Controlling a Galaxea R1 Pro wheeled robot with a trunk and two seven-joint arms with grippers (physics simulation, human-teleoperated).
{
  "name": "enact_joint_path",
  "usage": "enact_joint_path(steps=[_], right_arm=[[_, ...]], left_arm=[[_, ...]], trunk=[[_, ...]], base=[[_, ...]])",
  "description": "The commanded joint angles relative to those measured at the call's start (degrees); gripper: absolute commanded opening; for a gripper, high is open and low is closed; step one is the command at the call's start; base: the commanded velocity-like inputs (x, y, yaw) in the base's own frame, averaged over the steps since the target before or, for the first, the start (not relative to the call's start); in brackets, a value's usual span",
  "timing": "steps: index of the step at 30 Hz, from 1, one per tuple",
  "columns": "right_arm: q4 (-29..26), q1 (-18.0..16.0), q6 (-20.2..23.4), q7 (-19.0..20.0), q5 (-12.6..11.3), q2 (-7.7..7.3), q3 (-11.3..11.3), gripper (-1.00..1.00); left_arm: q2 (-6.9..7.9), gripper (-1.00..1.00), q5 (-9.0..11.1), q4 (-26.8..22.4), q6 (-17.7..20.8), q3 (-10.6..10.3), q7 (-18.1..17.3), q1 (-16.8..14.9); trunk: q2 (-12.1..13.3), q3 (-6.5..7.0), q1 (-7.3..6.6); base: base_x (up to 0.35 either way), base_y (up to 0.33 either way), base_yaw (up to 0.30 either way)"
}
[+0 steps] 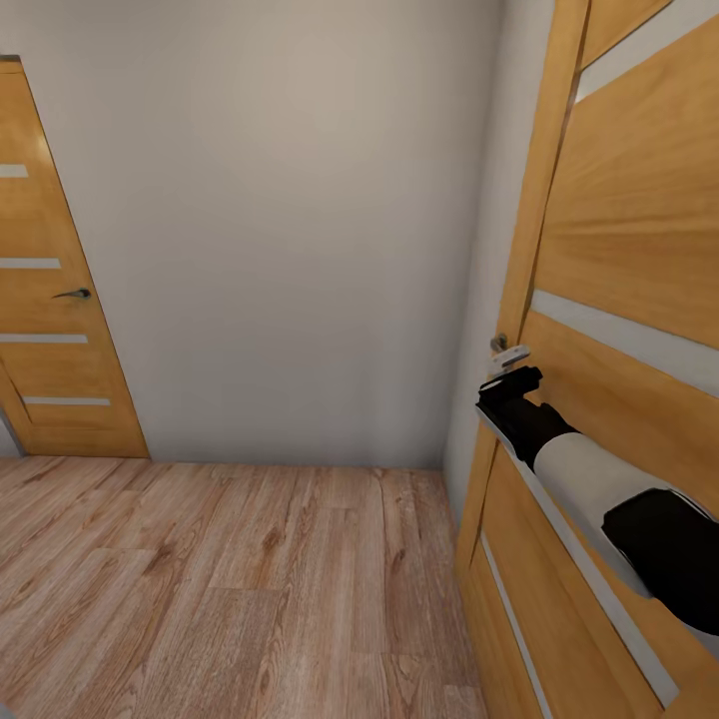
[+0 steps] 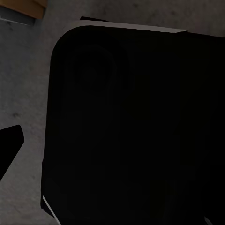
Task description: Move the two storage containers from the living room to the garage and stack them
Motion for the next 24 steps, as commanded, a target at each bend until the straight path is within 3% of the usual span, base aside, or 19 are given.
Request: enact_joint_path(steps=[1,5,12,13,16,22,24], right_arm=[[0.61,-0.03,0.52,-0.46,-0.48,-2.31,0.25,1.00],[0.33,-0.03,0.66,-0.46,-0.47,-1.88,0.27,1.00],[0.27,-0.03,1.21,-0.50,-0.41,4.13,0.27,1.00],[0.41,-0.03,1.28,-0.58,-0.39,6.27,0.27,1.00],[0.87,-0.03,1.32,-1.72,-0.34,9.64,0.27,1.00],[1.05,-0.03,1.46,-3.82,-0.27,12.62,0.27,1.00],[1.18,-0.01,1.37,-4.08,-0.26,14.85,0.10,1.00]], left_arm=[[-0.01,1.00,0.45,-0.09,-0.07,0.12,-0.08,0.03],[-0.01,1.00,0.45,-0.09,-0.07,0.12,-0.09,0.03],[-0.01,1.00,0.45,-0.09,-0.07,0.12,-0.06,0.03],[-0.01,1.00,0.45,-0.09,-0.07,0.12,-0.06,0.03],[-0.01,1.00,0.45,-0.09,-0.07,0.12,-0.06,0.03],[-0.01,1.00,0.45,-0.09,-0.07,0.12,-0.06,0.03],[-0.01,1.00,0.45,-0.09,-0.07,0.12,-0.06,0.03]], trunk=[[-0.02,-0.05,0.00],[-0.02,-0.05,0.00],[-0.02,-0.05,0.00],[-0.02,-0.05,0.00],[-0.02,-0.05,0.00],[-0.02,-0.05,0.00],[-0.02,-0.05,0.00]], base=[[0.000,0.000,0.000],[0.000,0.000,0.000],[0.000,0.000,0.000],[0.000,0.000,0.000],[0.000,0.000,0.000],[0.000,0.000,0.000],[0.000,0.000,0.000]])
